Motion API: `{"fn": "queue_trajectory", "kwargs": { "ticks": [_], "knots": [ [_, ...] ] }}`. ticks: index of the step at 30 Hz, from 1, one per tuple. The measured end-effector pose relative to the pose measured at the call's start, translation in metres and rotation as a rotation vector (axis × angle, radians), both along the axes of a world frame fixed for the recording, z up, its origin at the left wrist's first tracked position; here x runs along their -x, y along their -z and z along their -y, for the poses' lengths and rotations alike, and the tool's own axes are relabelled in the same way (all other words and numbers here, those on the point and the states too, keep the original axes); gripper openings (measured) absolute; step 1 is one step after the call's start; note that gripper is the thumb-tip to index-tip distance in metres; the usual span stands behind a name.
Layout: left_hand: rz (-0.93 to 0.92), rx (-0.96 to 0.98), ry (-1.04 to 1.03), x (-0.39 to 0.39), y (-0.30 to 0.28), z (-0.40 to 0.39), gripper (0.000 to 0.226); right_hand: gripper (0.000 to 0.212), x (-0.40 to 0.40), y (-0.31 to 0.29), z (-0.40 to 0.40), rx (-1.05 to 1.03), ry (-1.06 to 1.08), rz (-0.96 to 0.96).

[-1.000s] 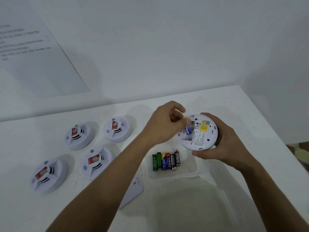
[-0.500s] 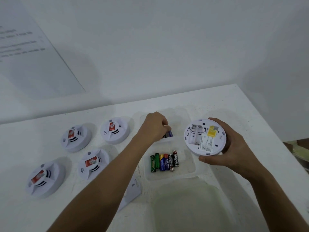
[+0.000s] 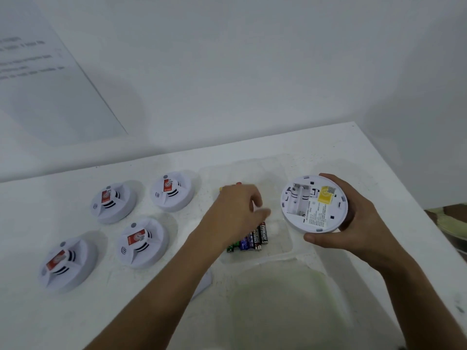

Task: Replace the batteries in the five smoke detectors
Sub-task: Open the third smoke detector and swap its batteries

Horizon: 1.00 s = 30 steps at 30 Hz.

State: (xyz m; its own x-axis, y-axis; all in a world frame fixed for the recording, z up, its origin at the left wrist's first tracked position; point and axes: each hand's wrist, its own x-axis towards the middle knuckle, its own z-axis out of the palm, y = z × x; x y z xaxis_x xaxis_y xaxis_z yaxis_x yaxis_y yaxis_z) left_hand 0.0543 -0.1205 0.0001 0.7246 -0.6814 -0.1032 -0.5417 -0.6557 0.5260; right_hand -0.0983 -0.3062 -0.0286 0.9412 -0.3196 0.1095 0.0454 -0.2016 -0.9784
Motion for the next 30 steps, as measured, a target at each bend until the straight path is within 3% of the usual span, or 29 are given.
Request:
{"fn": "queue_trajectory", "kwargs": {
  "ticks": [3,6,13,21,27,30],
  "knots": [
    [-0.044,-0.161,0.083,0.017,0.01,-0.006,0.039,0.098,0.005,0.002,-0.005,-0.005,-0.012,-0.004],
    [0.005,-0.266,0.081,0.021,0.019,-0.003,0.041,0.097,0.011,0.002,-0.011,-0.012,-0.013,-0.011],
    [0.005,-0.311,0.095,0.026,0.026,0.005,0.055,0.097,0.029,0.003,-0.012,-0.012,-0.005,-0.039],
    [-0.008,-0.188,0.052,0.031,0.031,0.006,0.014,0.095,0.036,0.002,-0.014,-0.019,0.0,-0.037],
    [0.076,-0.235,0.081,0.028,0.032,0.008,0.021,0.095,0.036,0.001,-0.016,-0.014,-0.013,-0.034],
    [0.018,-0.223,0.082,0.028,0.033,0.009,0.021,0.093,0.037,-0.001,-0.017,-0.02,-0.012,-0.027]
  ]
}}
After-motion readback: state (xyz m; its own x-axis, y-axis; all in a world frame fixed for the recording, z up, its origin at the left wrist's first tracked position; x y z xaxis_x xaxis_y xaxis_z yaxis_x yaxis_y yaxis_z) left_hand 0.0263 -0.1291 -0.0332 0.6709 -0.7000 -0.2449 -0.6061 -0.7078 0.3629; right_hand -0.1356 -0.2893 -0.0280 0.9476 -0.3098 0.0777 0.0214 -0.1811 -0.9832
